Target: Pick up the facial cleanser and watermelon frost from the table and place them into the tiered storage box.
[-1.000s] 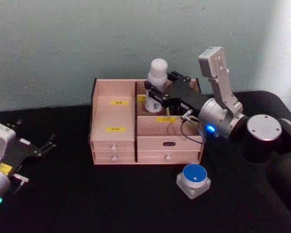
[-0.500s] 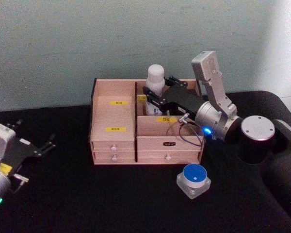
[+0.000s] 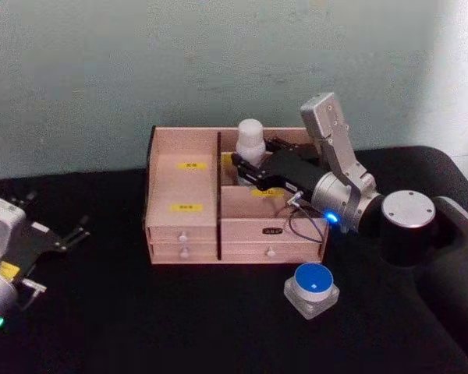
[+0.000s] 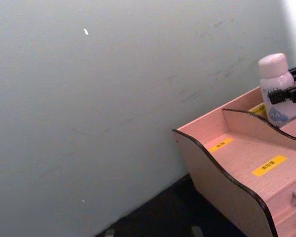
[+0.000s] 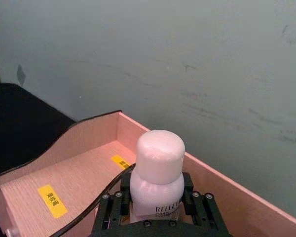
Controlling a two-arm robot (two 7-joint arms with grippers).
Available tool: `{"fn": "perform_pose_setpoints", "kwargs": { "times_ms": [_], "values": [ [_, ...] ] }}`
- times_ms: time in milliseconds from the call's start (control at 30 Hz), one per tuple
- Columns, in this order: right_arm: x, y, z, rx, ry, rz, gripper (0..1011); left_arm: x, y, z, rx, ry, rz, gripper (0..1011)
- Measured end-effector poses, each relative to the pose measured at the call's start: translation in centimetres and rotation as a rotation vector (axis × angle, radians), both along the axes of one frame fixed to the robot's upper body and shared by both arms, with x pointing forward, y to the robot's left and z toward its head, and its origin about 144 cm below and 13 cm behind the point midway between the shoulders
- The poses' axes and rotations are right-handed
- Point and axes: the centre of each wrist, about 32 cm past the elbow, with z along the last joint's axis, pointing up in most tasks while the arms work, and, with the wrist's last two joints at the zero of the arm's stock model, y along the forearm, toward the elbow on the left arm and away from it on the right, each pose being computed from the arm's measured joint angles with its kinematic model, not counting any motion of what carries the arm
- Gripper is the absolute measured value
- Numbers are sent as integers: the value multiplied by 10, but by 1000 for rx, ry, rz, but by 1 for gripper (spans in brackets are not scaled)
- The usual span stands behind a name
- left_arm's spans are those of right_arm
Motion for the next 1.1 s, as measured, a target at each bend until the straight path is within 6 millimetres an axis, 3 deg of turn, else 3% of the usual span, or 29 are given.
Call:
{"fn": "perform_pose_setpoints", "kwargs": {
  "times_ms": [967,1100],
  "values": [
    [0,0,-2,-1,17,-8,589,0,0,0,0,0,0,1001],
    [0,0,-2,-1,17,-8,643,0,0,0,0,0,0,1001]
  ]
}}
